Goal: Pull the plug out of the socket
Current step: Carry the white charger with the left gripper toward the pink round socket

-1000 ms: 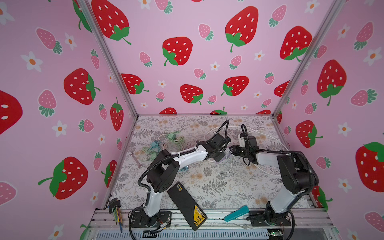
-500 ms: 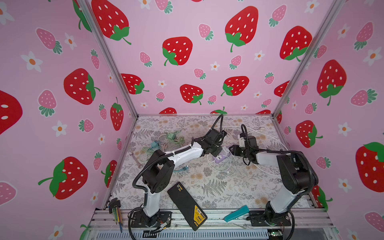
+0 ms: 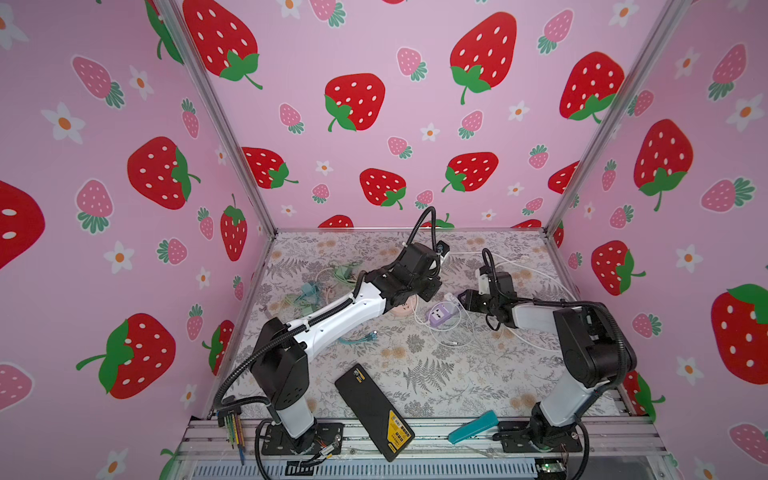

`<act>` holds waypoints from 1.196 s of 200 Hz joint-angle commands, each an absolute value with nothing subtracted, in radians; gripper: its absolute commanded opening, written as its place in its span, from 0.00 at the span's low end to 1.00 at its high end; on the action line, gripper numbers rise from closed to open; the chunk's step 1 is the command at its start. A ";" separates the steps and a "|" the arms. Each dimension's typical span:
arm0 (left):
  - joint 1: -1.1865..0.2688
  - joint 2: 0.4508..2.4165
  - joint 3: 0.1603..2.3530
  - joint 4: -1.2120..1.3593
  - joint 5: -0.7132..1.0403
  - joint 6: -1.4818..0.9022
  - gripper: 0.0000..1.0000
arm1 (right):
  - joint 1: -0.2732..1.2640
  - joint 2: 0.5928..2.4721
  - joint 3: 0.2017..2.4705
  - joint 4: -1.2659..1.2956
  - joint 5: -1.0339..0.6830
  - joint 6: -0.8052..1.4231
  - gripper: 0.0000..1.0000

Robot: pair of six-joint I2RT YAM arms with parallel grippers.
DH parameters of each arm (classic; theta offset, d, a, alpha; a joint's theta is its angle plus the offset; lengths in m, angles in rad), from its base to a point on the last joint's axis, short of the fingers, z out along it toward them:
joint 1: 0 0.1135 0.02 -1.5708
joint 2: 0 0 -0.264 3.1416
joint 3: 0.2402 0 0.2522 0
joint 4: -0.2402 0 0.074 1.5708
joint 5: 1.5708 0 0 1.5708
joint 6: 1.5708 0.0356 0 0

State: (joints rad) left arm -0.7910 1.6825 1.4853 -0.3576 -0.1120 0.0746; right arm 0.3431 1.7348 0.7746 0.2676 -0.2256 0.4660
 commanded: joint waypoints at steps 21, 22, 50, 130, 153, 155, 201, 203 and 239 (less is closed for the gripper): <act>-0.723 1.640 1.538 -0.427 -0.049 0.030 0.07 | 0.351 1.789 0.742 0.089 -0.182 0.436 0.54; -0.720 1.641 1.539 -0.429 -0.043 0.028 0.07 | 0.351 1.789 0.742 0.089 -0.182 0.436 0.54; -0.590 1.759 1.628 -0.499 0.231 -0.027 0.07 | 0.354 1.783 0.743 0.091 -0.183 0.436 0.54; -0.446 2.135 1.925 -0.535 0.539 -0.151 0.08 | 0.357 1.782 0.744 0.088 -0.184 0.434 0.54; -0.429 2.209 1.985 -0.544 0.546 -0.158 0.09 | 0.359 1.779 0.745 0.087 -0.184 0.434 0.54; -0.426 2.215 1.988 -0.541 0.549 -0.162 0.09 | 0.358 1.779 0.744 0.087 -0.185 0.434 0.54; -0.370 2.251 1.965 -0.497 0.566 -0.218 0.09 | 0.360 1.778 0.745 0.087 -0.184 0.433 0.54; -0.367 2.250 1.960 -0.493 0.566 -0.220 0.09 | 0.360 1.777 0.744 0.087 -0.184 0.433 0.54; -0.316 2.237 1.894 -0.455 0.563 -0.253 0.10 | 0.364 1.776 0.746 0.087 -0.183 0.433 0.54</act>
State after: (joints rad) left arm -0.3466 2.2665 1.9224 -0.4915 0.5358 -0.2157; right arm 0.3492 1.7348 0.7761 0.2661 -0.2218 0.4660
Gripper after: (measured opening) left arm 0.274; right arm 0.540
